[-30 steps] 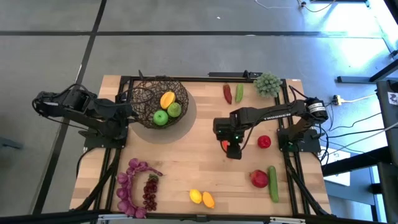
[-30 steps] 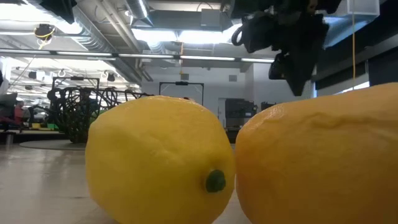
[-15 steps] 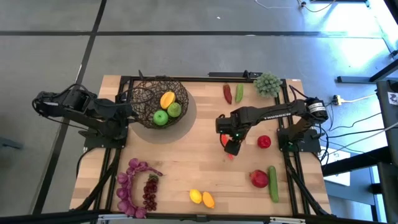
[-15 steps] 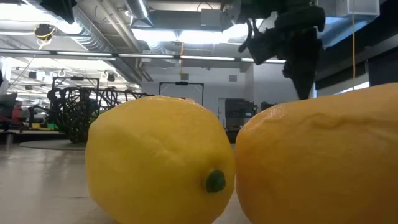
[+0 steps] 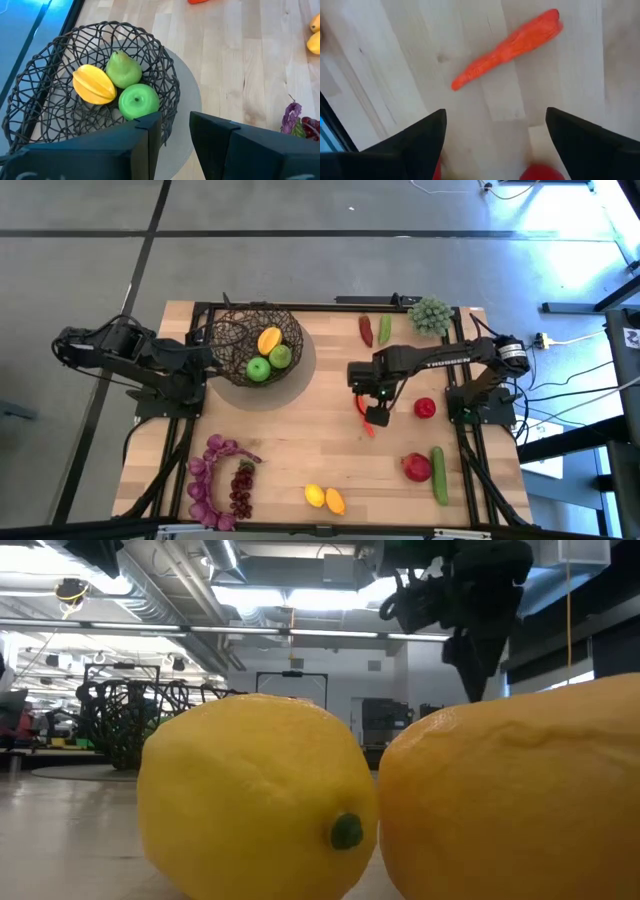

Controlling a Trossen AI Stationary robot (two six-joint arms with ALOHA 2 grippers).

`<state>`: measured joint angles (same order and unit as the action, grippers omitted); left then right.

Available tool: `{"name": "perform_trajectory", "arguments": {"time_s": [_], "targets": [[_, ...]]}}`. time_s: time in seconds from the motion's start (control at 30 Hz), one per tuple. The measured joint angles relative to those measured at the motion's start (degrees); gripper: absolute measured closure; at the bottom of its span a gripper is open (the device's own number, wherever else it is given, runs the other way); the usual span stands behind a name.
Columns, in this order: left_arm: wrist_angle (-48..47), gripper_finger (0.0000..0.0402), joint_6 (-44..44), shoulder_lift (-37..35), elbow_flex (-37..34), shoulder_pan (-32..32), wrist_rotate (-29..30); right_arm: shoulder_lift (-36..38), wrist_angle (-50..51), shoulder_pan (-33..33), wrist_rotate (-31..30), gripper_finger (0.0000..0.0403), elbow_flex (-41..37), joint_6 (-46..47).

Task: Build produce basket
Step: Put the red apple into the black wire basket

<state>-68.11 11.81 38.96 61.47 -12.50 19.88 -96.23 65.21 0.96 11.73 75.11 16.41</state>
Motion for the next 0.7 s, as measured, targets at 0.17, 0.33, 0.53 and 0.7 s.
{"name": "perform_trajectory", "arguments": {"time_s": [0.17, 0.33, 0.53, 0.7], "targets": [[0.0, 0.0309, 0.0, 0.0, 0.0, 0.0, 0.0, 1.8, 2.3, 0.4, -4.3, 0.0068, 0.0, -1.7], [0.0, 0.0309, 0.0, 0.0, 0.0, 0.0, 0.0, 9.0, 4.3, 2.5, -9.6, 0.0068, 0.0, -2.0], [0.0, 0.0309, 0.0, 0.0, 0.0, 0.0, 0.0, 20.3, 5.1, 4.1, -12.1, 0.0068, -2.3, 1.4], [0.0, 0.0309, 0.0, 0.0, 0.0, 0.0, 0.0, 29.3, 4.9, 4.1, -11.4, 0.0068, -10.2, 6.8]]}}
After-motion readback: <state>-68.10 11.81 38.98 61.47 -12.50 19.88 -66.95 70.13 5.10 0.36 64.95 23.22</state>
